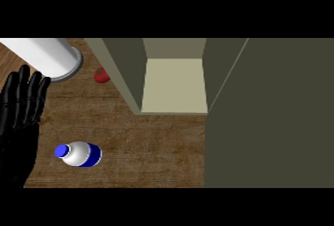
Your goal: Pick up the bottled water, place it into the cabinet and close the cabinet
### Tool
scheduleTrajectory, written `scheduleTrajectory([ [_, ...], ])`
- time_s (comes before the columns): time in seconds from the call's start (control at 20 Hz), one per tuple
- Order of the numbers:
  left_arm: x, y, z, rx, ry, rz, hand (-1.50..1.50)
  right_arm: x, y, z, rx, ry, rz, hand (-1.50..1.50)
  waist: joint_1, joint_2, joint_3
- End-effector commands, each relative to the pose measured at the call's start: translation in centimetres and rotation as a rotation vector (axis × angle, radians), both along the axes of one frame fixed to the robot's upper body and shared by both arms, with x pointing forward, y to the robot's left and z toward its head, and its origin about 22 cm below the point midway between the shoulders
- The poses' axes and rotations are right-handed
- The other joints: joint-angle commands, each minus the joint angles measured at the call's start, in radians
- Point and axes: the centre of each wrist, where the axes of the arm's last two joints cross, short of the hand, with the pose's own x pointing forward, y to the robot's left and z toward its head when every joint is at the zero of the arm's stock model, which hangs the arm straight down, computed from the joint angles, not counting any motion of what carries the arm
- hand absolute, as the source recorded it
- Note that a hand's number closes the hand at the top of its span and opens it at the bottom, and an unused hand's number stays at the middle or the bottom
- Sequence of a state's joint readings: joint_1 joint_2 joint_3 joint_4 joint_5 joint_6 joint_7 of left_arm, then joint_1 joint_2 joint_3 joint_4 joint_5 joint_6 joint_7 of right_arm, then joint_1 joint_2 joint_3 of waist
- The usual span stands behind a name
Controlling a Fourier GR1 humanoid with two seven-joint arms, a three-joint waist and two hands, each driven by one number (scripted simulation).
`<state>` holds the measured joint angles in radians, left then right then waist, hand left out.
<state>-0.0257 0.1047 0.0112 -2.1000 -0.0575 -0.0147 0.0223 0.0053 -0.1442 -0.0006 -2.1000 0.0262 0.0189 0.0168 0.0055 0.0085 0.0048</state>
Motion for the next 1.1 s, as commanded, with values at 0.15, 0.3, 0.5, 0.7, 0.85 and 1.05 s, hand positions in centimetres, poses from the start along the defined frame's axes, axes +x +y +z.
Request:
scheduleTrajectory([
  [0.15, -2.6, 1.4, -1.3, -0.090, -0.030, 0.472, -1.50, -2.1, 0.3, 0.0, 0.035, 0.003, 0.047, -1.50, 0.006, -0.017, -0.005],
  [0.3, -2.7, 3.4, -1.5, -0.345, 0.034, 0.729, -1.50, -2.1, 1.8, -0.7, 0.114, 0.076, 0.208, -1.50, 0.046, -0.018, -0.009],
  [0.5, -5.1, 1.3, -0.5, -0.452, 0.017, 0.841, -1.50, -3.7, 2.2, 0.5, 0.131, 0.083, 0.281, -1.50, 0.008, -0.019, -0.004],
  [0.7, -9.0, -1.4, 1.4, -0.483, 0.016, 0.861, -1.50, -6.4, 3.6, 1.8, 0.130, 0.097, 0.302, -1.50, 0.000, -0.016, -0.003],
  [0.85, -8.6, -3.4, 1.5, -0.500, 0.011, 0.874, -1.50, -8.3, 4.8, 2.3, 0.151, 0.096, 0.313, -1.50, -0.016, -0.013, -0.002],
  [1.05, -11.4, -3.9, 2.2, -0.493, 0.026, 0.892, -1.50, -8.6, 5.5, 3.2, 0.138, 0.095, 0.296, -1.50, 0.002, -0.015, -0.002],
])
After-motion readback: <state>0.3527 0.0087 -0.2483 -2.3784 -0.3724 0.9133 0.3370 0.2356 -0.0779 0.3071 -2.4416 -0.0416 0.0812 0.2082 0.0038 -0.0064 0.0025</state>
